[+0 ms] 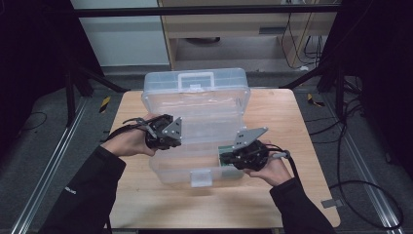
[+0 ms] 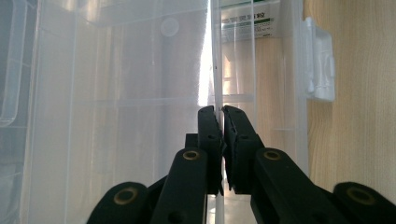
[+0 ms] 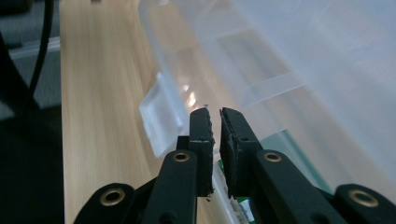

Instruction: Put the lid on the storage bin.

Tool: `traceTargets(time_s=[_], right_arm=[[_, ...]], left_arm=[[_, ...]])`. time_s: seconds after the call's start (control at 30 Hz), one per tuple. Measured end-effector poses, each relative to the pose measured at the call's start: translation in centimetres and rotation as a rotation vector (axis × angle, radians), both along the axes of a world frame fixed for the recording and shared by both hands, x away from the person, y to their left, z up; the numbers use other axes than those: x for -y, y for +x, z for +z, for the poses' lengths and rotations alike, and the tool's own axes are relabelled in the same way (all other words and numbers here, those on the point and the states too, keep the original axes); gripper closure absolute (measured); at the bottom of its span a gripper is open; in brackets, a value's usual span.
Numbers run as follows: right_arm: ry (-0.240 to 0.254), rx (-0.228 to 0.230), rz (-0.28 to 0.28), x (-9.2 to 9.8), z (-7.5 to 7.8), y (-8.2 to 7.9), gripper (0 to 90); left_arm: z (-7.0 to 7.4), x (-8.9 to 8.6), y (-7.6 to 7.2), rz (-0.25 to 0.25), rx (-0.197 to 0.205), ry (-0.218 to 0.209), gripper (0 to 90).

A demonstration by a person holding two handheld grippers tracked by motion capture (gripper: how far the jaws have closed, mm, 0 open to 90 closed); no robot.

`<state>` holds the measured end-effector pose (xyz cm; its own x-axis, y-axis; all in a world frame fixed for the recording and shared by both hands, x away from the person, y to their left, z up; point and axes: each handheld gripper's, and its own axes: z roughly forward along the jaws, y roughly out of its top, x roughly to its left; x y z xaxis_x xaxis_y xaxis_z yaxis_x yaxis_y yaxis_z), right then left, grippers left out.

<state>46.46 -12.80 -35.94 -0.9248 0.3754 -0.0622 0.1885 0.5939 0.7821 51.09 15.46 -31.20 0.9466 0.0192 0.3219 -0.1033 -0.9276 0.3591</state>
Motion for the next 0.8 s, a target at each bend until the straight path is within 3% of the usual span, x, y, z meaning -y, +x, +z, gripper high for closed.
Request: traceTargets(time_s=[0.17, 0.33, 0.43, 0.53, 0.8], right_arm=[[0.136, 0.048, -0.061, 1.8, 1.5, 0.0, 85.1], [0.277, 0.085, -0.203, 3.5, 2.4, 1.2, 87.3], [0.3, 0.103, -0.288, 4.1, 2.4, 2.3, 90.0], [0.302, 0.098, -0.338, 4.4, 2.2, 3.4, 90.0], [0.324, 0.107, -0.417, 4.7, 1.8, 4.9, 90.0]], left_arm=[[0.0, 0.0, 0.0, 0.002, 0.0, -0.001, 85.3], [-0.1, 0.0, 0.0, 0.006, -0.001, -0.005, 84.9], [-0.1, 0.0, -0.1, 0.005, -0.001, -0.004, 84.9], [-0.1, 0.0, -0.1, 0.004, 0.001, -0.003, 84.8], [-0.3, -0.1, -0.3, -0.002, -0.002, -0.009, 84.6]])
